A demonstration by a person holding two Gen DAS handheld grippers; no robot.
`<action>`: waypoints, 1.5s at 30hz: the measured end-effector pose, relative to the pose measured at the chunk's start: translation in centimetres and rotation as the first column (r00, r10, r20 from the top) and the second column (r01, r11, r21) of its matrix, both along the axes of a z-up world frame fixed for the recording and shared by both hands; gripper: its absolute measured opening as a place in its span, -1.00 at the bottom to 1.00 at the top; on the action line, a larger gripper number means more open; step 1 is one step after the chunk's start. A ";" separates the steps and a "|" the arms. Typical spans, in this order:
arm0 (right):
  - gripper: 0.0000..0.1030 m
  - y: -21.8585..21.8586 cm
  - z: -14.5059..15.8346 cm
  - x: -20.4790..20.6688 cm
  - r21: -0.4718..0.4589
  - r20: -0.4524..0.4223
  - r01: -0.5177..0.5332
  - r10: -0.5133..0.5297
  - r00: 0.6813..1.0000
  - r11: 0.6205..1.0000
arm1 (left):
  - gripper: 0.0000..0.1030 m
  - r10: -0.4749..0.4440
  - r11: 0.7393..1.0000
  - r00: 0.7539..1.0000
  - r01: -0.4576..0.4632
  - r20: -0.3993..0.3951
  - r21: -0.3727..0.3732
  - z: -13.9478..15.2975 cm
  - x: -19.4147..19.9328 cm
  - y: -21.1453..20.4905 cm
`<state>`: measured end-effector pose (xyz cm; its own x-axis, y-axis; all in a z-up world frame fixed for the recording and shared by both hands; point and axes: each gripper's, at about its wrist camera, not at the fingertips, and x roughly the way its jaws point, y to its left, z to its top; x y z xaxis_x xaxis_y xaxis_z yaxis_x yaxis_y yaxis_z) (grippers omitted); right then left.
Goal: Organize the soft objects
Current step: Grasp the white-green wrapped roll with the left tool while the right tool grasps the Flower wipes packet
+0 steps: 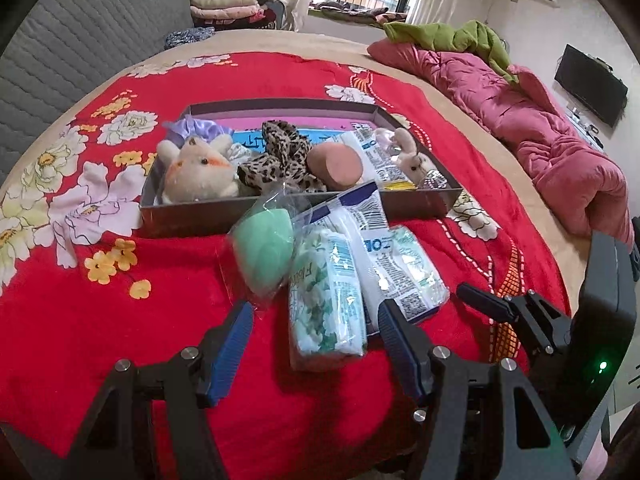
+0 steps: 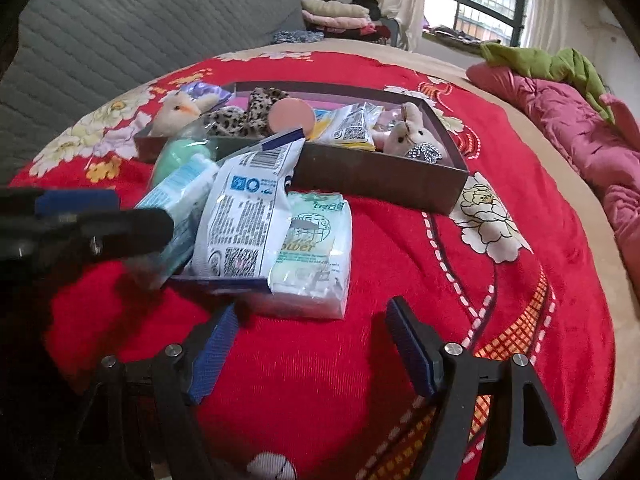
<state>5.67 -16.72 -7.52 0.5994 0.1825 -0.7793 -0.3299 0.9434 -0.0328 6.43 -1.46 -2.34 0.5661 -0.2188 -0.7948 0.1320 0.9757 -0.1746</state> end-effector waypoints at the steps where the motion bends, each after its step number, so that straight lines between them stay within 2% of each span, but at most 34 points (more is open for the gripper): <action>1: 0.49 0.0 -0.1 0.2 0.011 -0.001 0.003 -0.003 1.000 1.000 | 0.25 0.003 1.000 1.000 -0.004 -0.006 -0.003 -0.2 0.1 0.1; 7: 0.49 0.8 -0.2 0.7 0.052 0.004 -0.002 0.002 1.000 0.999 | 0.25 0.019 1.000 1.000 -0.019 -0.022 -0.009 -0.9 0.9 0.4; 17: 0.49 1.2 -1.1 2.7 0.003 0.042 0.041 -0.041 0.998 0.999 | 0.23 0.009 1.000 1.000 -0.009 -0.019 -0.001 -1.5 1.7 0.0; 20: 0.39 0.7 -1.0 3.1 0.010 0.043 0.044 -0.044 0.998 0.999 | 0.01 0.002 1.000 1.000 -0.002 -0.015 0.009 -1.6 1.8 -0.1; 23: 0.17 0.3 -0.9 3.1 0.011 0.040 0.035 -0.035 0.999 0.999 | -0.35 -0.024 1.000 0.999 0.024 -0.029 -0.008 -1.9 2.0 -0.3; 24: 0.04 0.2 -0.8 3.0 0.004 0.043 0.036 -0.036 0.998 0.999 | -0.36 -0.030 1.000 0.999 0.030 -0.031 -0.001 -1.9 2.1 -0.5; 27: 0.02 -0.6 -0.4 3.3 0.020 0.040 0.053 -0.054 0.998 0.998 | -0.45 -0.050 0.998 0.998 0.051 -0.023 0.031 -1.7 1.8 -1.0; 33: 0.00 -2.8 0.4 3.1 0.049 0.042 0.093 -0.095 0.995 0.994 | -0.49 -0.070 0.997 0.997 0.070 -0.020 -0.020 -1.0 1.1 -0.5; 39: 0.00 -4.6 2.1 2.3 0.044 0.088 0.126 -0.130 0.988 0.991 | -0.49 -0.074 0.997 0.996 0.075 0.054 -0.028 1.0 0.2 -0.3; 45: 0.00 -5.3 3.2 1.8 0.058 0.111 0.147 -0.153 0.982 0.987 | -0.49 -0.060 0.997 0.994 0.065 0.090 -0.048 2.2 -0.1 0.3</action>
